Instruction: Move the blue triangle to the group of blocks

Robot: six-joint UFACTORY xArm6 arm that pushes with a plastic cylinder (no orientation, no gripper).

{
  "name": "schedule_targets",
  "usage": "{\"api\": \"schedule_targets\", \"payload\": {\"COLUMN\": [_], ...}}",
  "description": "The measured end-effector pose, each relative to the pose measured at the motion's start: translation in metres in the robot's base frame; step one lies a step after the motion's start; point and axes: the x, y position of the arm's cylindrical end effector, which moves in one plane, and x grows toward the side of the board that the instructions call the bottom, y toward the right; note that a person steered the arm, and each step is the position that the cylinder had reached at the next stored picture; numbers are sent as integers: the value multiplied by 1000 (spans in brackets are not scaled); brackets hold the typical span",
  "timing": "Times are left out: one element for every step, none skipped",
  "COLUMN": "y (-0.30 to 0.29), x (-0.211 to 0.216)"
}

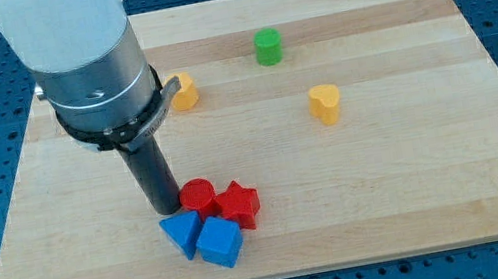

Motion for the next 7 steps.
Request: {"api": "schedule_targets", "payload": {"y": [4,15,22,-11,-53,-76,-82], "x": [0,0,0,-7,-6,15,57]}}
